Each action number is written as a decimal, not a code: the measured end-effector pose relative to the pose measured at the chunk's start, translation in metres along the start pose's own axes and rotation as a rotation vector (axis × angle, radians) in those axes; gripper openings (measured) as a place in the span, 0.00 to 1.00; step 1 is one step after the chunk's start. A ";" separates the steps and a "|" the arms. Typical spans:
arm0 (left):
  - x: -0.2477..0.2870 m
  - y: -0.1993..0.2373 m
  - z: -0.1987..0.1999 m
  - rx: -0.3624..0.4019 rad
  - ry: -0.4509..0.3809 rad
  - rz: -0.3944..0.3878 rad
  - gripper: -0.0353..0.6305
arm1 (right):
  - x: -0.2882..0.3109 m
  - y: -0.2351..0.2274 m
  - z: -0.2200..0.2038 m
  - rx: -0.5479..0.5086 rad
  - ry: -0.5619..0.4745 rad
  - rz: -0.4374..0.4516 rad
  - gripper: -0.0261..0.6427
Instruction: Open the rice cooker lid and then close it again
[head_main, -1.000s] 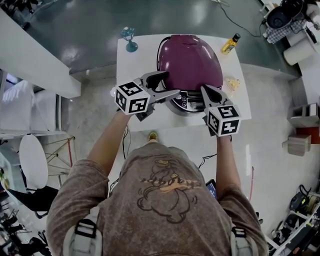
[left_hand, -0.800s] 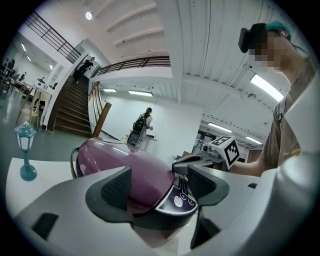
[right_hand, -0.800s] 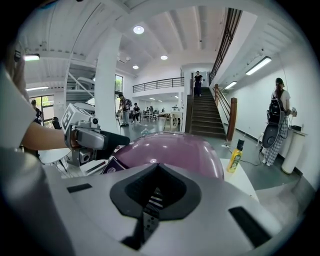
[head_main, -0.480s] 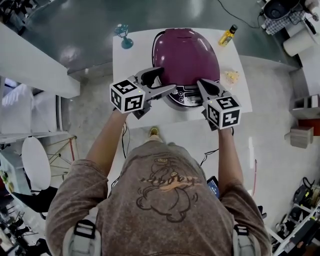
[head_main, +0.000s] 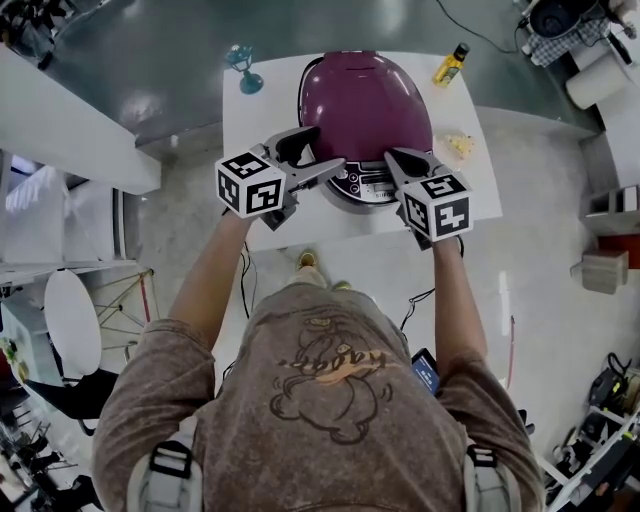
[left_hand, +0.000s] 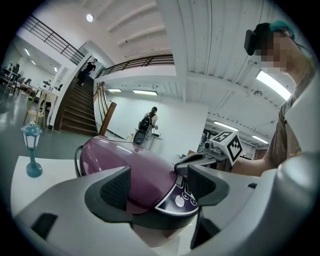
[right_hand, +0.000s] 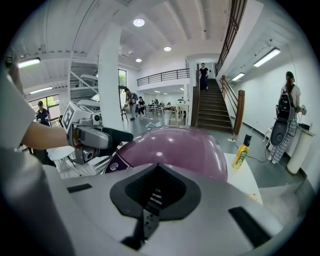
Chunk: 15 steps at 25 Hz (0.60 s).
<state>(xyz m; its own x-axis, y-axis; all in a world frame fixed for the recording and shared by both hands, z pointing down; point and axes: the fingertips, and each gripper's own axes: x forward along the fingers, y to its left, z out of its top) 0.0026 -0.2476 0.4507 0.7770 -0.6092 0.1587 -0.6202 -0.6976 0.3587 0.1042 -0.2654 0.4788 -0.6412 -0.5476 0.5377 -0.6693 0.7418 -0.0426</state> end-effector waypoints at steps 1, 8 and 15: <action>0.000 0.000 -0.001 -0.003 -0.001 0.002 0.59 | 0.000 0.000 -0.001 -0.007 0.000 -0.005 0.04; -0.002 -0.003 0.004 -0.030 -0.006 0.036 0.59 | -0.006 0.003 0.000 -0.068 -0.055 0.002 0.05; -0.025 -0.037 0.016 -0.006 -0.051 0.072 0.59 | -0.056 0.009 0.006 0.020 -0.217 0.018 0.05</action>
<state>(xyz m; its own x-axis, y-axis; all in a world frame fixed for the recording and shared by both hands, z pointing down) 0.0043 -0.2131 0.4187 0.7240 -0.6760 0.1371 -0.6733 -0.6494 0.3535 0.1312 -0.2303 0.4430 -0.7173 -0.6068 0.3425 -0.6632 0.7453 -0.0685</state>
